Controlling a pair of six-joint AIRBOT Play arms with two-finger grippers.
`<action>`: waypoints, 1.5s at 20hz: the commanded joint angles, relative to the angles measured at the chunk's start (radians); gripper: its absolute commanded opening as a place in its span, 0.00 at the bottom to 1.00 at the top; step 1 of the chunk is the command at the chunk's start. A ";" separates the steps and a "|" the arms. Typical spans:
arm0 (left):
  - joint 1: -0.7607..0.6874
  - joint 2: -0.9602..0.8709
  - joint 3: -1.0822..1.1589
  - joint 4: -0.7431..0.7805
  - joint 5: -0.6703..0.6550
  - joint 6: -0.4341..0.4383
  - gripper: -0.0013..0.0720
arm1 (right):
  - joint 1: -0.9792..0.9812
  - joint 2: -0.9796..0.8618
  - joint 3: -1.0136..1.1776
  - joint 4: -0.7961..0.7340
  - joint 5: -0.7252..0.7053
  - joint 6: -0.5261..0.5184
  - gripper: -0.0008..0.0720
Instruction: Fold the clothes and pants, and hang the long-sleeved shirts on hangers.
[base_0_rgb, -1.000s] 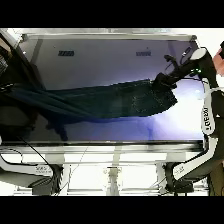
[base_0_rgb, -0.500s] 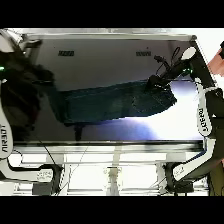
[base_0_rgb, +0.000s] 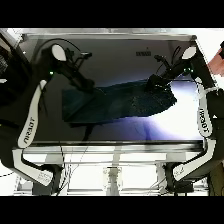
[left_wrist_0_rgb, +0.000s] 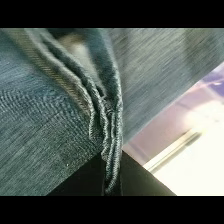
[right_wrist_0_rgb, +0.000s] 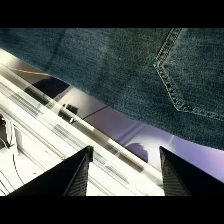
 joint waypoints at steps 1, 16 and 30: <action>-0.037 -0.061 0.001 -0.044 0.014 -0.064 0.05 | 0.001 0.016 0.001 0.000 0.005 0.001 0.67; -0.075 0.034 -0.017 -0.124 0.465 -0.094 0.05 | 0.001 0.019 0.001 -0.004 0.036 -0.007 0.67; -0.161 0.018 -0.247 -0.352 0.294 0.063 0.62 | 0.001 0.019 0.001 -0.003 0.043 -0.007 0.67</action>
